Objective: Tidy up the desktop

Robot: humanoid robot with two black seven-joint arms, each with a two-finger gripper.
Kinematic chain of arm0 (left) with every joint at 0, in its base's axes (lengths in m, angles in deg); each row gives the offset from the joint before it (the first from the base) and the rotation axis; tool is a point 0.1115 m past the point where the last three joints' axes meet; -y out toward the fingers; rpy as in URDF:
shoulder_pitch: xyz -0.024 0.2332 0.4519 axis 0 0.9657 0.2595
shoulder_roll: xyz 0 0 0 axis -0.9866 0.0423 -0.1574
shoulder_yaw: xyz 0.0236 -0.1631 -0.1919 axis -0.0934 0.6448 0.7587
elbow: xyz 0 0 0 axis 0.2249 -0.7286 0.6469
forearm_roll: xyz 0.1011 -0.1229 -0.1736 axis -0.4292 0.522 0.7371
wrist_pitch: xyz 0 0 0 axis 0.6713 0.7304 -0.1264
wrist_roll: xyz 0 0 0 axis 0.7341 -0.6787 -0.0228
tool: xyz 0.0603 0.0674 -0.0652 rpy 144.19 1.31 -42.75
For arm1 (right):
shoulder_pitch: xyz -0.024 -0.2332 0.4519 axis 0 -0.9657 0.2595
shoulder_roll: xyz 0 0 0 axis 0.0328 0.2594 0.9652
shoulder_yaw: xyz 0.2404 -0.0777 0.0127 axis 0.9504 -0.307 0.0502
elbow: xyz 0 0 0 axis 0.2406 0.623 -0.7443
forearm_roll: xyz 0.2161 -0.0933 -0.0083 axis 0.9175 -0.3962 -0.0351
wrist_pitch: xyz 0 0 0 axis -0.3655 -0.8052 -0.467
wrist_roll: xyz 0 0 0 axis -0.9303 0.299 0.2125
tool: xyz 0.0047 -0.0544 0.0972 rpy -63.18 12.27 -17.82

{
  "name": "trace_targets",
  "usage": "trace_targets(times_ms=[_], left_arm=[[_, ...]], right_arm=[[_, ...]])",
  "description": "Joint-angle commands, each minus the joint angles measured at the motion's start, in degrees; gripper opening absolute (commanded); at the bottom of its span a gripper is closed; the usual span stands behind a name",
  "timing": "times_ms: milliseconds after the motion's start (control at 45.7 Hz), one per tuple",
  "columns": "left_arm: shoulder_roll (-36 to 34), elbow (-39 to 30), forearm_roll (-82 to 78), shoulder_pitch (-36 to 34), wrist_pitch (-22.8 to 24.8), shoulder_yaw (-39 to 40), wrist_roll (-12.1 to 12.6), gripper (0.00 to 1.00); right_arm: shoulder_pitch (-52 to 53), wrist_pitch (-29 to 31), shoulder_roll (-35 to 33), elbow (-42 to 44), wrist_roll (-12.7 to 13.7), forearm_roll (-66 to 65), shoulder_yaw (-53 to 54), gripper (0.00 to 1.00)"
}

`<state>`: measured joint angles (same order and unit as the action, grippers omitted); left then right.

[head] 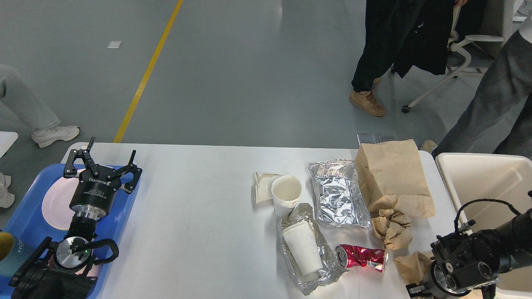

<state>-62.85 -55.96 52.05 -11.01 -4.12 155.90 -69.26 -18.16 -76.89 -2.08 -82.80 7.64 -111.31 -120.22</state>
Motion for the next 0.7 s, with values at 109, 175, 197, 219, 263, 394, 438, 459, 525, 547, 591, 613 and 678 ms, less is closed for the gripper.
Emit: trace_targets(times_ms=[109,175,197,219,263,394,438,459,525,547,591,613,678], left_arm=[[-0.01,0.0,0.0,0.0,0.0,0.0,-0.01,0.96],[-0.01,0.0,0.0,0.0,0.0,0.0,-0.01,0.96],[-0.01,0.0,0.0,0.0,0.0,0.0,0.08,0.96],[-0.01,0.0,0.0,0.0,0.0,0.0,-0.01,0.96],[-0.01,0.0,0.0,0.0,0.0,0.0,-0.01,0.96],[-0.01,0.0,0.0,0.0,0.0,0.0,-0.01,0.96],[-0.01,0.0,0.0,0.0,0.0,0.0,-0.01,0.96],[-0.01,0.0,0.0,0.0,0.0,0.0,-0.01,0.96],[-0.01,0.0,0.0,0.0,0.0,0.0,0.08,0.96],[-0.01,0.0,0.0,0.0,0.0,0.0,-0.01,0.96],[-0.01,0.0,0.0,0.0,0.0,0.0,0.08,0.96],[-0.01,0.0,0.0,0.0,0.0,0.0,-0.01,0.96],[-0.01,0.0,0.0,0.0,0.0,0.0,-0.01,0.96]], right_arm=[[4.56,4.84,-4.49,-1.96,-0.31,1.46,-0.03,0.0],[8.25,10.9,-7.31,-2.92,-0.4,5.32,-0.03,0.0],[9.57,12.57,-8.1,-3.36,-0.4,6.73,-0.12,0.0],[11.06,13.81,-8.72,-3.8,-0.4,7.96,-0.47,0.0],[14.05,16.09,-10.03,-4.94,-0.4,10.07,-0.99,0.0],[25.29,20.4,-13.47,-9.51,-0.4,13.94,-5.73,0.0],[29.77,21.81,-13.56,-11.18,-0.4,15.61,-7.93,0.0],[32.06,22.34,-13.56,-12.06,-0.48,16.4,-9.07,0.0],[38.82,24.1,-13.2,-14.69,-0.49,18.86,-12.94,0.0],[41.28,24.8,-13.12,-15.66,-0.49,19.66,-14.08,0.0],[46.12,26.2,-12.94,-17.07,-0.49,20.71,-16.28,0.0],[48.23,26.91,-12.77,-17.86,-0.49,21.15,-17.25,0.0],[55.09,29.46,-11.63,-19.36,-0.49,22.65,-20.15,0.0]])
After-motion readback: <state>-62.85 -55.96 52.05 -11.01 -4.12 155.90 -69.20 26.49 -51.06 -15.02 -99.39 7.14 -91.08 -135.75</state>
